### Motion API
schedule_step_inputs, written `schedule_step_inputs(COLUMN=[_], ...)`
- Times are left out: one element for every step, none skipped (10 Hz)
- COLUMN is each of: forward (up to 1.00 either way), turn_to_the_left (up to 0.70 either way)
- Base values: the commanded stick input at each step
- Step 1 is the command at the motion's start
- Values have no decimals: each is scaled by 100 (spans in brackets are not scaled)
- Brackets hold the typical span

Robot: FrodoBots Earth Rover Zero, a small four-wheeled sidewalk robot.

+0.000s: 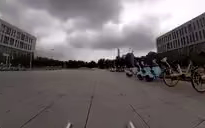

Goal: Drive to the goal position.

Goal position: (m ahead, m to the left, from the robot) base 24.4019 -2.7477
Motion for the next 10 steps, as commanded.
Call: schedule_step_inputs(forward=[50, 50, 50, 50, 50, 50, 50, 50, 50, 50], turn_to_the_left=[1, 1, 1, -1, -22, -24, -24, -12, 1, 1])
